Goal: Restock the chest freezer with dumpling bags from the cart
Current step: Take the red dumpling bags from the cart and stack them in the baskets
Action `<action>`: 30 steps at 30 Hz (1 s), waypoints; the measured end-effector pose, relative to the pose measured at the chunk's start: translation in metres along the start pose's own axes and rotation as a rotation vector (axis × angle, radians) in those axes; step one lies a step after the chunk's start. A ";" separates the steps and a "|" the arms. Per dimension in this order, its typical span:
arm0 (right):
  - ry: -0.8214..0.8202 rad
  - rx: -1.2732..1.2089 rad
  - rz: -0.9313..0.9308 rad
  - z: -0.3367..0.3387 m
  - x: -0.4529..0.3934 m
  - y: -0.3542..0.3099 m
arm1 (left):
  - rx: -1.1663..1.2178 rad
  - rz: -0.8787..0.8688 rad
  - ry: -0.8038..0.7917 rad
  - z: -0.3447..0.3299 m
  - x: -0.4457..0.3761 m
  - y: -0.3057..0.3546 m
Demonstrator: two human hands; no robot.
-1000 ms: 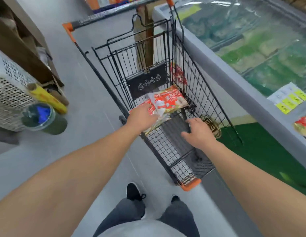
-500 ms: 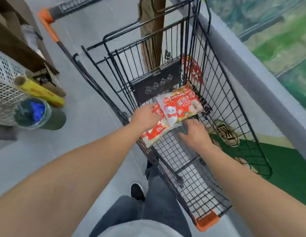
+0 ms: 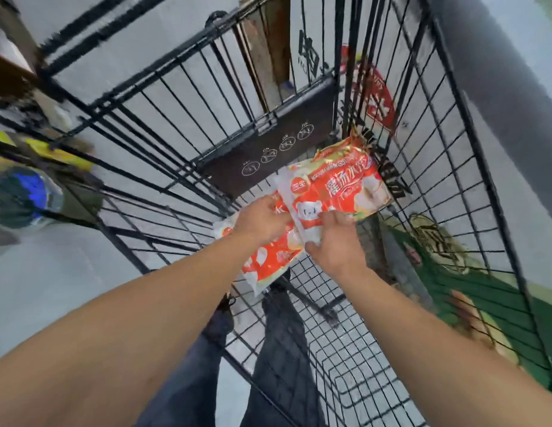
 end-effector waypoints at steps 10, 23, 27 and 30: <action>0.167 0.261 0.075 -0.019 -0.032 0.009 | 0.247 0.192 -0.021 -0.001 -0.050 -0.047; 0.297 0.040 0.019 -0.013 -0.022 0.014 | 0.488 0.238 -0.199 -0.024 -0.042 -0.040; 0.335 -0.139 0.110 -0.007 -0.009 -0.014 | 0.660 0.197 -0.304 -0.038 -0.036 -0.023; 0.255 -0.232 0.189 -0.018 0.002 -0.044 | 0.665 0.185 -0.179 -0.027 -0.037 -0.029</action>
Point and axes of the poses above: each hand's wrist, its own x-axis away from the middle knuckle, its own z-axis out of the back of the hand, y = z × x, the point moved 5 cm from there along -x, towards the middle knuckle, and after that the axes turned 3 degrees about -x, right-handed, at the moved point
